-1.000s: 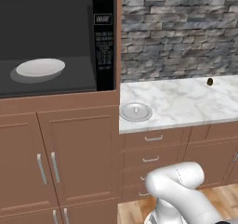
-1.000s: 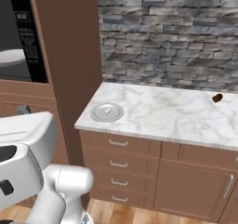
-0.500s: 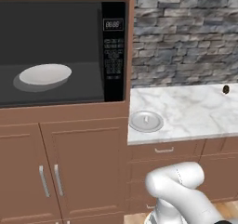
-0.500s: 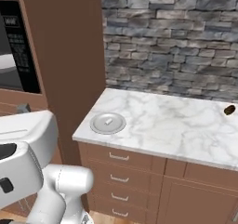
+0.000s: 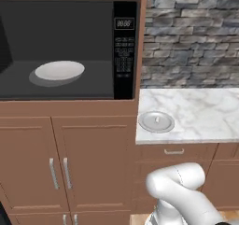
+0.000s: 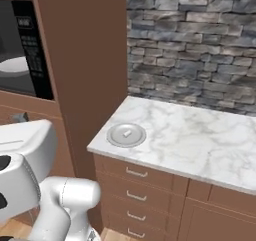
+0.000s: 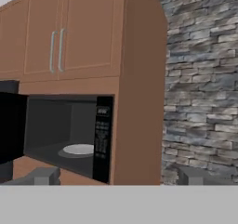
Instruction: Pick the marshmallow from the counter and place it in the microwave. Then turn on the microwave.
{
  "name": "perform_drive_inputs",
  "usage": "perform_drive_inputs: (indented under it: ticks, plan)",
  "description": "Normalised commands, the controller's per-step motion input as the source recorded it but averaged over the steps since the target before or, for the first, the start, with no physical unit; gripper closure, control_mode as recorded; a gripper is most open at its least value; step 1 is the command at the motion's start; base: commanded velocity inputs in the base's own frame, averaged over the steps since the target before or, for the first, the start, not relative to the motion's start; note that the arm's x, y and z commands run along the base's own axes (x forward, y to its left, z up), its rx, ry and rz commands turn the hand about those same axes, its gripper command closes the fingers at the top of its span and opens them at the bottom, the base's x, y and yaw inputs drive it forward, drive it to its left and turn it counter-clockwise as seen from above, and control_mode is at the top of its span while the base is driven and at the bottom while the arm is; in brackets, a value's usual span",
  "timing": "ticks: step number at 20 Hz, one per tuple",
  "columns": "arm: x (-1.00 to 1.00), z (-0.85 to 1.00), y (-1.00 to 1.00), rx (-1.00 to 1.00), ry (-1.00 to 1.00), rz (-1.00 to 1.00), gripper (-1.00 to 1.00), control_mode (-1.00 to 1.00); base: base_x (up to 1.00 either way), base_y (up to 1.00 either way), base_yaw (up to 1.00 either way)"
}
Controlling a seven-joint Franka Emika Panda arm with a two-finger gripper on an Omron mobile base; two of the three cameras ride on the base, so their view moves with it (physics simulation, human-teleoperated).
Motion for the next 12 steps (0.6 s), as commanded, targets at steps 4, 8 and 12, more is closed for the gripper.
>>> perform_drive_inputs:
  ticks: [4, 8, 12]
  plan:
    - [0.00, 0.00, 0.00, 0.00, 0.00, 0.00, -1.00, 1.00, 0.07, 0.02, 0.32]
    - [0.00, 0.00, 0.00, 0.00, 0.00, 0.00, -1.00, 1.00, 0.00, 0.16, 0.38]
    - [0.00, 0.00, 0.00, 0.00, 0.00, 0.00, -1.00, 1.00, 0.00, 0.49, 0.29]
